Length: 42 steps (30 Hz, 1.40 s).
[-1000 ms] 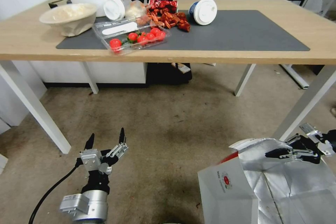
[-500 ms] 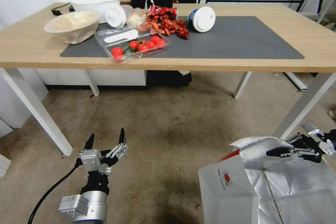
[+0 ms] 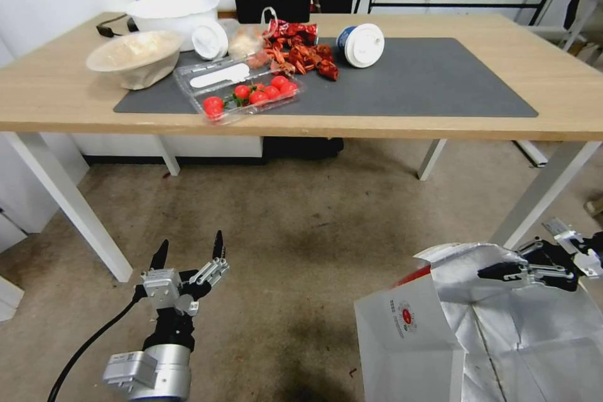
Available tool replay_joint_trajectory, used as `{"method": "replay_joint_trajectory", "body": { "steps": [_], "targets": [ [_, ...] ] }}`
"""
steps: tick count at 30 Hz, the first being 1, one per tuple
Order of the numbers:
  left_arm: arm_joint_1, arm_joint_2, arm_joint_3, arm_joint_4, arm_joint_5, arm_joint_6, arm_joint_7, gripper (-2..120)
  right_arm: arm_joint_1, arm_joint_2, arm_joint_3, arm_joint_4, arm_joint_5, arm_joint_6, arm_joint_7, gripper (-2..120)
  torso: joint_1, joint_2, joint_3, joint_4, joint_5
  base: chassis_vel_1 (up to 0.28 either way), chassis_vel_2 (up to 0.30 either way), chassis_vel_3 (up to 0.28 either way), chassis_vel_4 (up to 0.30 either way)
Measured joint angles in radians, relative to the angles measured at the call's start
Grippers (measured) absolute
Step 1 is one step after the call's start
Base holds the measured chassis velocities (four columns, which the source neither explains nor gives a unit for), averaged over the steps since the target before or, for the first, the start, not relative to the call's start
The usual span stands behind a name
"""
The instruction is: Pick up the food delivery bag from the floor and place it on the table.
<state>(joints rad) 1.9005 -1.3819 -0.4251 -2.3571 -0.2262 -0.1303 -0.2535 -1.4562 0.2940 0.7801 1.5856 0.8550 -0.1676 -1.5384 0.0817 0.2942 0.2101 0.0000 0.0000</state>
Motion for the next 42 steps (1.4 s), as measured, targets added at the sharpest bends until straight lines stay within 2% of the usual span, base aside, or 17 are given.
{"method": "replay_joint_trajectory", "body": {
  "steps": [42],
  "targets": [
    [0.01, -0.005, -0.003, -0.013, 0.01, -0.004, 0.003, 100, -0.004, -0.009, 0.008, 0.007, -0.001, -0.012, 0.0, 0, 0.057, 0.172, 0.115, -0.0001, -0.0001, 0.0, 0.0, 0.0, 0.0]
  ]
}}
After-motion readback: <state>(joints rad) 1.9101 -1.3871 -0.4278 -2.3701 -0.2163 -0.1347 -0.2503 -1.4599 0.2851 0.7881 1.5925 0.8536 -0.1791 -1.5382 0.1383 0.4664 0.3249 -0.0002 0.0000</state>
